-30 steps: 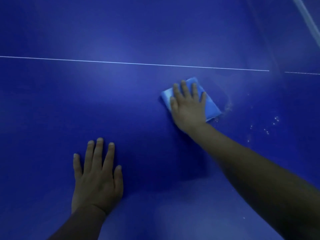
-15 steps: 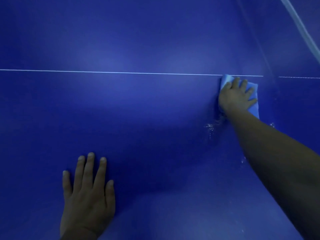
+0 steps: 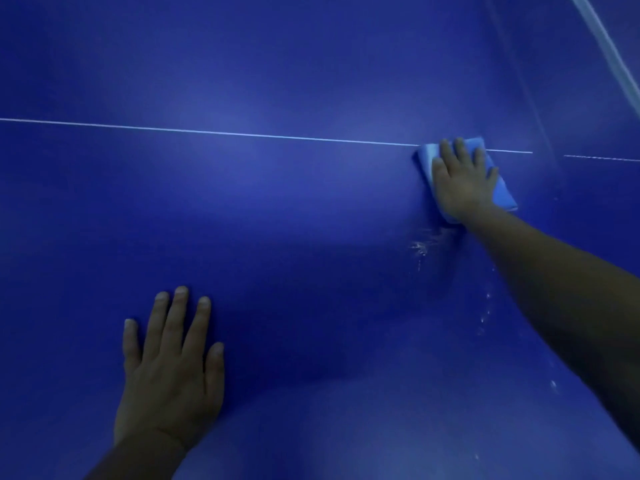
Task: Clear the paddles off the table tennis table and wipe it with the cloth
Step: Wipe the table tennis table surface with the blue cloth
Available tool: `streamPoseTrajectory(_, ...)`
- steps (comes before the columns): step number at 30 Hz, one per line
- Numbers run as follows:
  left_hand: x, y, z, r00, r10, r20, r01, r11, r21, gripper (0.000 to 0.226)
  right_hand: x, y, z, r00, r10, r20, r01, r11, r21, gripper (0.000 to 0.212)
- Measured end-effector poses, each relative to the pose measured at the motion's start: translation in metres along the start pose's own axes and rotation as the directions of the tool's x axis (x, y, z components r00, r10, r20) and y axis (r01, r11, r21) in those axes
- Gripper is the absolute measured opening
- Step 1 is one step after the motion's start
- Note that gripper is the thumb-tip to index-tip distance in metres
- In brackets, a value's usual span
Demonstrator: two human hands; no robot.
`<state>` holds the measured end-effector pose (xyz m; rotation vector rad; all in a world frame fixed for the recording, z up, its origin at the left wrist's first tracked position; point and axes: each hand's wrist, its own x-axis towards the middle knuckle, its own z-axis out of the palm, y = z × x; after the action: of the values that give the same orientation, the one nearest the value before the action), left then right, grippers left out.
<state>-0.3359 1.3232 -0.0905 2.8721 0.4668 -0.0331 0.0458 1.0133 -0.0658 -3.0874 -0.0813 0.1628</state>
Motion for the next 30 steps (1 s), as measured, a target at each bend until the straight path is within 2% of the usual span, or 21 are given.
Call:
streamPoseTrajectory(3,-0.001,0.000,0.000,1.000,-0.007,0.006,0.007,1.000,0.007,0.065,-0.080,-0.003,0.020,0.931,-0.364,0.014,0.362,0.922,-0.133,0.053)
streamPoseTrajectory(4,-0.001,0.001,0.000,1.000,-0.007,0.006,0.007,1.000,0.005,0.065,-0.120,-0.004,0.026,0.847,-0.527,0.071,0.532,0.836,-0.136,0.053)
streamPoseTrajectory(6,-0.001,0.001,0.000,1.000,-0.008,0.005,0.008,1.000,-0.004,0.066,-0.193,0.007,0.040,0.532,-0.834,0.145,0.847,0.521,-0.111,0.049)
streamPoseTrajectory(7,0.000,0.000,0.000,1.000,-0.006,0.005,0.006,1.000,-0.004,0.066,-0.206,0.015,0.041,0.429,-0.884,0.187,0.903,0.417,-0.104,0.049)
streamPoseTrajectory(8,0.000,0.000,0.001,1.000,0.000,0.005,0.000,1.000,-0.004,0.066,-0.199,0.021,0.036,0.402,-0.890,0.214,0.915,0.388,-0.106,0.049)
streamPoseTrajectory(9,0.000,0.000,0.001,1.000,0.003,0.007,-0.003,1.000,-0.003,0.065,-0.177,0.025,0.032,0.461,-0.870,0.178,0.886,0.440,-0.147,0.051)
streamPoseTrajectory(10,-0.001,0.000,0.001,1.000,0.004,0.012,-0.004,1.000,0.000,0.065,-0.148,0.024,0.026,0.593,-0.796,0.119,0.803,0.572,-0.170,0.055)
streamPoseTrajectory(12,-0.001,0.000,0.002,1.000,0.000,0.018,0.000,1.000,0.006,0.065,-0.085,0.010,0.013,0.885,-0.464,0.032,0.465,0.876,-0.126,0.058)
streamPoseTrajectory(14,-0.002,0.001,0.002,1.000,-0.004,0.022,0.004,1.000,0.003,0.065,-0.041,-0.010,0.004,0.976,-0.217,-0.001,0.217,0.975,-0.043,0.054)
streamPoseTrajectory(16,-0.002,0.001,0.002,1.000,-0.010,0.025,0.010,1.000,0.007,0.065,-0.037,-0.043,0.008,0.967,-0.256,0.011,0.256,0.965,-0.058,0.053)
streamPoseTrajectory(18,-0.002,0.002,0.001,1.000,-0.004,0.030,0.003,1.000,0.008,0.065,-0.082,-0.070,0.025,0.851,-0.524,0.033,0.523,0.841,-0.134,0.055)
streamPoseTrajectory(19,-0.002,0.002,0.001,1.000,-0.004,0.029,0.004,1.000,0.002,0.066,-0.120,-0.075,0.033,0.723,-0.688,0.053,0.687,0.710,-0.155,0.056)
streamPoseTrajectory(21,-0.001,0.002,0.000,1.000,-0.011,0.027,0.011,1.000,-0.012,0.067,-0.201,-0.061,0.045,0.382,-0.916,0.122,0.923,0.372,-0.098,0.052)
streamPoseTrajectory(22,-0.001,0.002,-0.001,0.999,-0.012,0.031,0.013,1.000,-0.014,0.067,-0.224,-0.047,0.047,0.232,-0.959,0.163,0.973,0.227,-0.047,0.050)
streamPoseTrajectory(23,-0.001,0.002,-0.001,0.999,-0.015,0.034,0.015,1.000,-0.016,0.067,-0.228,-0.034,0.045,0.140,-0.971,0.196,0.990,0.139,-0.021,0.050)
streamPoseTrajectory(24,-0.001,0.002,-0.002,0.999,-0.017,0.031,0.017,1.000,-0.018,0.068,-0.215,-0.029,0.039,0.105,-0.971,0.215,0.994,0.105,-0.011,0.050)
streamPoseTrajectory(25,-0.001,0.002,-0.002,1.000,-0.015,0.028,0.016,1.000,-0.019,0.068,-0.190,-0.030,0.034,0.145,-0.970,0.197,0.989,0.138,-0.049,0.051)
streamPoseTrajectory(26,-0.001,0.003,-0.002,1.000,-0.013,0.028,0.014,1.000,-0.020,0.068,-0.157,-0.032,0.031,0.267,-0.950,0.164,0.962,0.254,-0.095,0.053)
streamPoseTrajectory(28,-0.001,0.003,-0.003,0.999,-0.015,0.029,0.016,1.000,-0.020,0.068,-0.087,-0.030,0.021,0.656,-0.748,0.101,0.753,0.640,-0.151,0.056)
streamPoseTrajectory(29,-0.001,0.003,-0.002,0.999,-0.017,0.027,0.017,1.000,-0.016,0.068,-0.056,-0.018,0.014,0.828,-0.556,0.064,0.559,0.815,-0.152,0.054)
streamPoseTrajectory(30,-0.001,0.003,-0.002,0.999,-0.019,0.026,0.019,1.000,-0.014,0.068,-0.034,0.000,0.009,0.947,-0.321,0.020,0.321,0.941,-0.109,0.054)
